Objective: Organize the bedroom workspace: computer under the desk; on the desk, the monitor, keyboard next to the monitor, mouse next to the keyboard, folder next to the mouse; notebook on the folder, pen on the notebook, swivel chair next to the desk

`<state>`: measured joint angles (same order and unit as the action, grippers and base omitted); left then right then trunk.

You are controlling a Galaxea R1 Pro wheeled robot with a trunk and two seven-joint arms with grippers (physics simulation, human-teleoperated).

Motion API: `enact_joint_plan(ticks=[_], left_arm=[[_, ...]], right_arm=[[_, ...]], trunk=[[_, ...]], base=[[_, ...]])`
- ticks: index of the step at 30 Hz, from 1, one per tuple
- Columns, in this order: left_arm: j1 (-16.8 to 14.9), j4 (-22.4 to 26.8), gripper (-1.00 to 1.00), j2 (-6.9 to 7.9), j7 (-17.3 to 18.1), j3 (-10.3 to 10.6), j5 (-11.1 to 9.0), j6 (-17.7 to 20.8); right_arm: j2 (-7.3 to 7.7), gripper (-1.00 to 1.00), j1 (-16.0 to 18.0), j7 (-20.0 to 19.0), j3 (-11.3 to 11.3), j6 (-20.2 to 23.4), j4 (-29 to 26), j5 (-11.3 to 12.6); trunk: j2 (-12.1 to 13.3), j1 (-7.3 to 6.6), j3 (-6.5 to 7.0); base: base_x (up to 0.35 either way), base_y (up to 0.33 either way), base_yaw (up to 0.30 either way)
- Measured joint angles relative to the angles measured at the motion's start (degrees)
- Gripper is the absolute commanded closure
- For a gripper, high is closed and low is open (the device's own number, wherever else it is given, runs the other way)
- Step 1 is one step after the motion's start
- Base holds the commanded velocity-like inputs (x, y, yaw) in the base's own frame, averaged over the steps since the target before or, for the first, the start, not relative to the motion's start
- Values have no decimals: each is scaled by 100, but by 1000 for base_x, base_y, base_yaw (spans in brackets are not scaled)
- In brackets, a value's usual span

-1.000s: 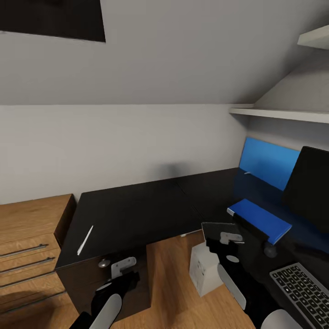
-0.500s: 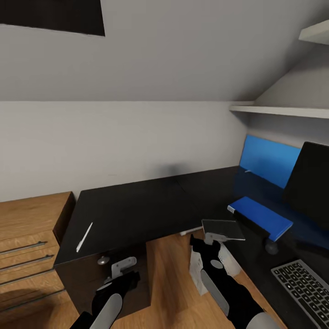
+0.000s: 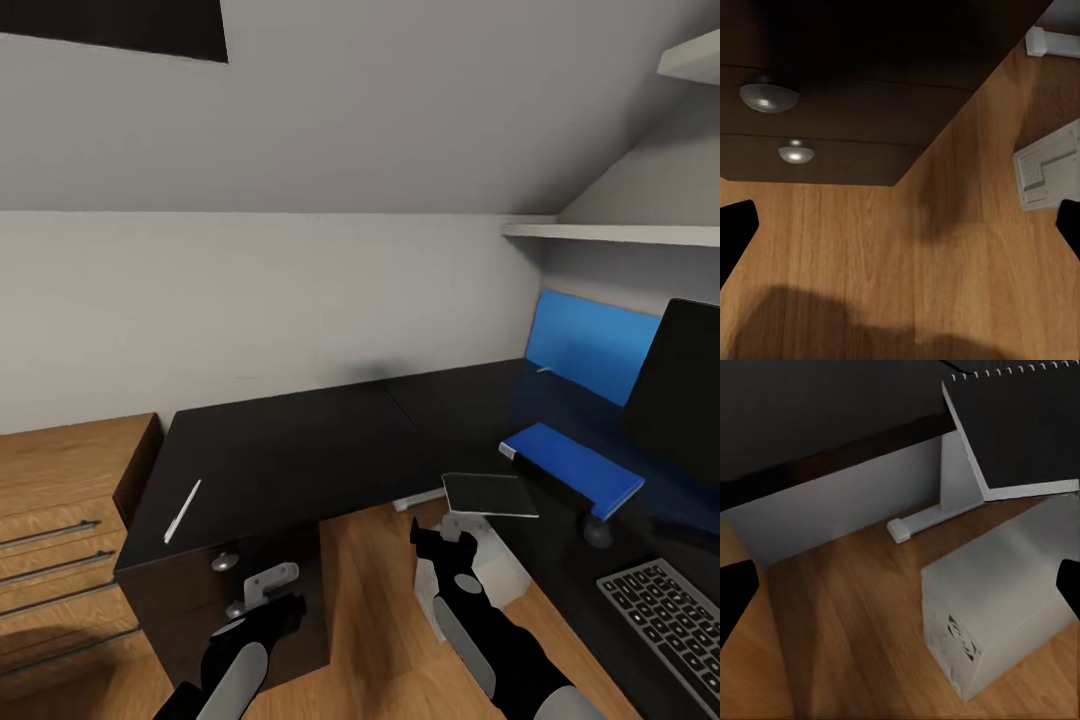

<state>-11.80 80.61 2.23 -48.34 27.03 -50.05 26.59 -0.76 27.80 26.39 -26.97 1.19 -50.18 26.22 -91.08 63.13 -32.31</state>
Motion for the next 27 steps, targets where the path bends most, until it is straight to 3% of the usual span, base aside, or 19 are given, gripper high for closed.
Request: enact_joint_plan(ticks=[8, 20, 25, 26, 27], left_arm=[[0, 0, -100, 0, -4, 2, 0, 0], [0, -7, -100, 22, 17, -8, -15, -8], [0, -9, -100, 20, 17, -5, -17, -8], [0, -10, -100, 22, 18, -2, -16, -7], [0, -9, -100, 22, 18, -3, -16, -8]], right_arm=[[-7, -100, 0, 1, -6, -98, 94, -4], [-9, -100, 0, 7, -3, -153, 93, 5], [-104, -100, 0, 13, -6, -177, 92, 2], [-213, -100, 0, 12, -3, -184, 98, -3], [-229, -100, 0, 12, 1, -185, 99, -3]], trunk=[[-321, 176, -144], [-323, 176, -144], [-323, 176, -144], [-323, 176, -144], [-323, 176, -144]], base=[[0, 0, 0], [0, 0, 0], [0, 0, 0], [0, 0, 0], [0, 0, 0]])
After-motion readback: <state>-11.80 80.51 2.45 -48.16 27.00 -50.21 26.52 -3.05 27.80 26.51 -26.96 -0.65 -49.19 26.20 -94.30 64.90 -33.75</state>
